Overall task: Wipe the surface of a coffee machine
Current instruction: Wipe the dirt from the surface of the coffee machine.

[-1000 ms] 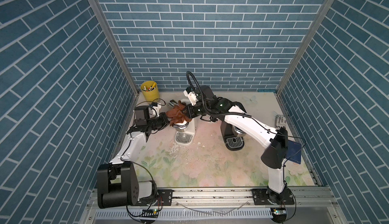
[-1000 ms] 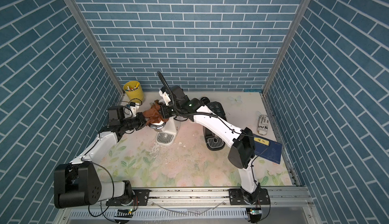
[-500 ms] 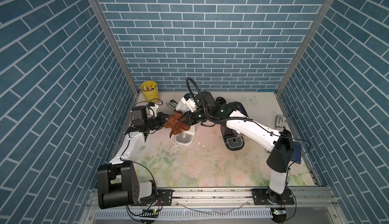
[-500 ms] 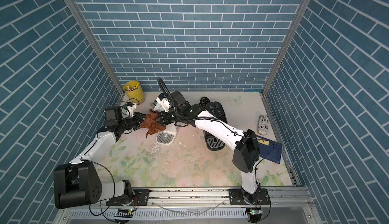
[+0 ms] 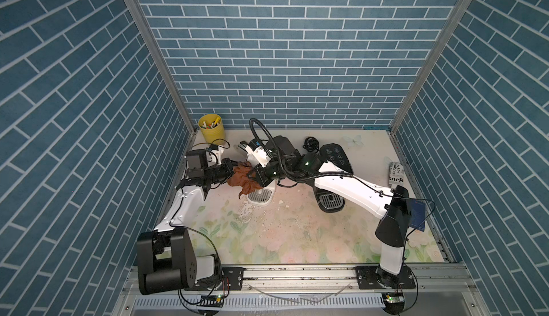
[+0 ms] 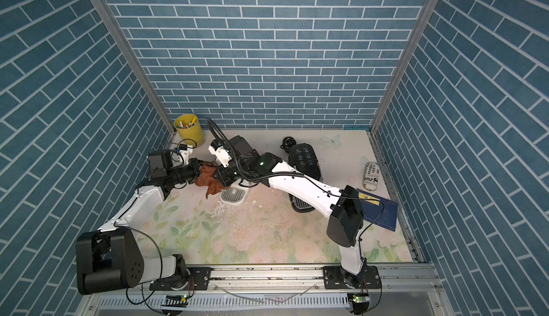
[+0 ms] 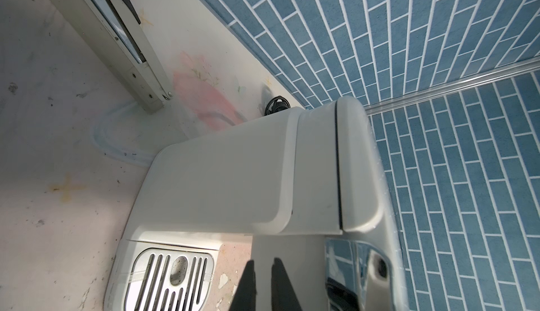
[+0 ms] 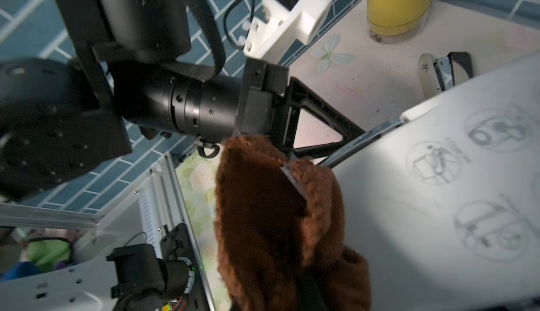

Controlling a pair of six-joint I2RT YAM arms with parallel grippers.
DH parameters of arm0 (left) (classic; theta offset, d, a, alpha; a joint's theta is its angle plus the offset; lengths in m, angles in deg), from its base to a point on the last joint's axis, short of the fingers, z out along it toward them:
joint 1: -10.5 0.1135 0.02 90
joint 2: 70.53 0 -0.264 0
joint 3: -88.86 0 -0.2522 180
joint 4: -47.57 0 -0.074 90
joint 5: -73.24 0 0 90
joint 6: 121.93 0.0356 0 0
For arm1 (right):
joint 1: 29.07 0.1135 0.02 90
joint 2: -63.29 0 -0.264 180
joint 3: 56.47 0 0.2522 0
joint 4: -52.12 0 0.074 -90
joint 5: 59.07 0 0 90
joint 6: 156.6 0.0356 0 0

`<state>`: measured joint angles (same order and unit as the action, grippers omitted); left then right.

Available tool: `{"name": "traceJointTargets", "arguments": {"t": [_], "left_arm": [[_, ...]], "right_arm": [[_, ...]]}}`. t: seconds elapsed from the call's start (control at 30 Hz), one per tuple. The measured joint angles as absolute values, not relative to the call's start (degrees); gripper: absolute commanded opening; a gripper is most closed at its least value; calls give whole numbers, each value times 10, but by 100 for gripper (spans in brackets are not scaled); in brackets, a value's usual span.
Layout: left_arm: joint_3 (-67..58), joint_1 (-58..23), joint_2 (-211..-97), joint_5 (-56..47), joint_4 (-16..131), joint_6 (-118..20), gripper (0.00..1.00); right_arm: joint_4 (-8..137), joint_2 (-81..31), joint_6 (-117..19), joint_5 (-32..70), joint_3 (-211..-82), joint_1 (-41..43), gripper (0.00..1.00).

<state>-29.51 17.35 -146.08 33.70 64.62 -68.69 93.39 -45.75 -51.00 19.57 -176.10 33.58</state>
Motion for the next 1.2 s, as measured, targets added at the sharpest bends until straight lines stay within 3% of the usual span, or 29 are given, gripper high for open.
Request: {"name": "traceJointTargets", "arguments": {"t": [0.4,0.87,1.2], "left_arm": [[-295,174,-1461,337,646,-687,13],[-295,174,-1461,337,646,-687,13],[-302,173,-1461,343,629,-697,14]], "right_arm": [[902,-447,-672,402,-1638,394,0],[856,-367,-689,465,-1550,387,0],[844,-280,-603,471,-1528,306,0]]}}
